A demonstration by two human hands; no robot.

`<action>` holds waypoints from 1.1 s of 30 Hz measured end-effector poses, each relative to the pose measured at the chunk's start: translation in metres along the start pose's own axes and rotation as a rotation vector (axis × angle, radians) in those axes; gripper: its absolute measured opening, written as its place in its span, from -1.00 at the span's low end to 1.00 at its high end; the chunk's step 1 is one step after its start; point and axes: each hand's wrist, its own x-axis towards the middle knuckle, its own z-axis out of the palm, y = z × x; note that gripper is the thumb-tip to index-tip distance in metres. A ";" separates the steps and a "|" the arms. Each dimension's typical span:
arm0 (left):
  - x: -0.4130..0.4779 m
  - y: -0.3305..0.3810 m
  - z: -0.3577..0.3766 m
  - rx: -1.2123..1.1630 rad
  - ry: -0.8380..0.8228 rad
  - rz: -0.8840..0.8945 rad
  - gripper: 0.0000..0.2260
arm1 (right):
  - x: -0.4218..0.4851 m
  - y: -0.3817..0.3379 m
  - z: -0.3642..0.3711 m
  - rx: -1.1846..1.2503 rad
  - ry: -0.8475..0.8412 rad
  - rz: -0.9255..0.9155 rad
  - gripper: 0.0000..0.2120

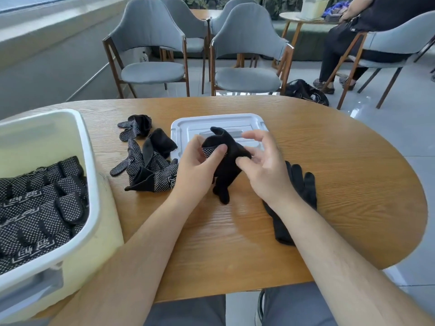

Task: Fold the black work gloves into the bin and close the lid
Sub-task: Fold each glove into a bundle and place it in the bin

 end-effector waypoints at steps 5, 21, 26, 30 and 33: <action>-0.002 0.004 0.000 -0.090 -0.051 0.008 -0.87 | 0.008 0.000 -0.001 0.197 -0.042 0.452 -0.58; -0.003 0.011 -0.004 0.015 -0.046 0.024 -0.72 | 0.012 -0.022 -0.029 0.254 0.089 0.065 -0.80; 0.004 0.046 0.016 -0.018 -0.208 0.004 -0.72 | 0.008 -0.030 -0.043 0.205 0.044 0.039 -0.78; 0.013 0.062 0.036 0.014 -0.228 0.087 -0.89 | 0.003 -0.038 -0.060 0.193 0.075 0.003 -0.86; 0.015 0.066 0.050 0.071 -0.264 0.134 -0.91 | -0.003 -0.040 -0.076 0.110 0.176 -0.044 -0.91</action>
